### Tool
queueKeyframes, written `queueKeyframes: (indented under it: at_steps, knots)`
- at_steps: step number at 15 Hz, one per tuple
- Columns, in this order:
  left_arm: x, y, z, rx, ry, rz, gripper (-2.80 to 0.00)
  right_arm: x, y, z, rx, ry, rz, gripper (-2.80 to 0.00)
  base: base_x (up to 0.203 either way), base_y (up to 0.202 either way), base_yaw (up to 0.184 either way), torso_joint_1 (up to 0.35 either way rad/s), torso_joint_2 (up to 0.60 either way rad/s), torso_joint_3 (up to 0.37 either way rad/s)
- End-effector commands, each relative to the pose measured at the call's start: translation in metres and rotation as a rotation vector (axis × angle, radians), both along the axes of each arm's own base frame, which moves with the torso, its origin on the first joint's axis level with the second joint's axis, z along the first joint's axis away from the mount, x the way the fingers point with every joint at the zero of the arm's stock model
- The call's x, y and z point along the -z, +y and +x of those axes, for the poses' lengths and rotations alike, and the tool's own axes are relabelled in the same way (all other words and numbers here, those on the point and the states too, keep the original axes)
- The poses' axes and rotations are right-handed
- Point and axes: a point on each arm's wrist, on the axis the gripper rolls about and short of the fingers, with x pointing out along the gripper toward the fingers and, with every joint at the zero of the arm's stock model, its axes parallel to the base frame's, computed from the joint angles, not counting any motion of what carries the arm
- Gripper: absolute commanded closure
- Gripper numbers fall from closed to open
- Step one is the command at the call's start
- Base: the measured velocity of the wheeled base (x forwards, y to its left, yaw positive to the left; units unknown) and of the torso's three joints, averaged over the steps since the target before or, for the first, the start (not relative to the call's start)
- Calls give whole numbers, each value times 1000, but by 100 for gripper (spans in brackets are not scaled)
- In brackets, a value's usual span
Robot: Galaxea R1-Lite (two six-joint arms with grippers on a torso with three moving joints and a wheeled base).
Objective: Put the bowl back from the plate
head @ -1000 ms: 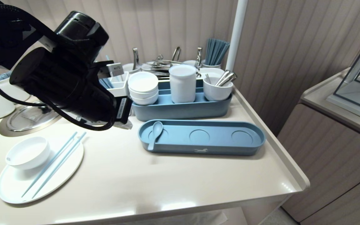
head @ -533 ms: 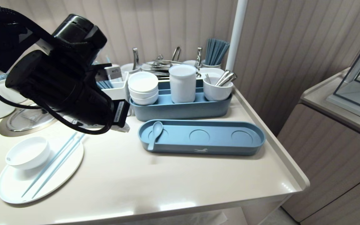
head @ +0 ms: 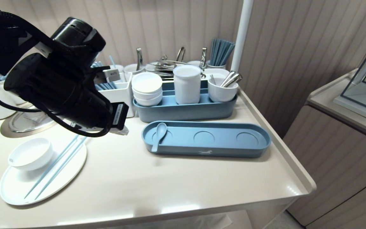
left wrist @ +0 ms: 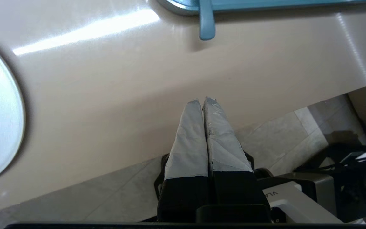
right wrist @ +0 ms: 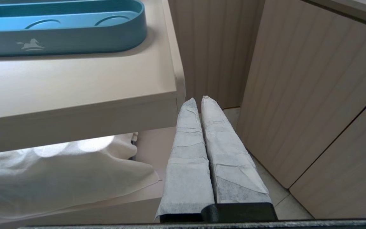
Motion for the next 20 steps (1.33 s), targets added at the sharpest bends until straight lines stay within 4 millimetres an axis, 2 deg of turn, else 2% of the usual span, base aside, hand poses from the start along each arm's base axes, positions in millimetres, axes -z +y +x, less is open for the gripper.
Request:
queueKeyframes:
  at_steps: [1, 20]
  knots:
    - [0, 0, 0, -3, 4, 2, 0, 0, 0, 0, 0, 1, 0, 0, 0, 0, 0, 0, 0, 0]
    - [5, -2, 5, -2, 20, 9, 0, 0, 0, 0, 0, -1, 0, 0, 0, 185, -4, 2, 2, 2]
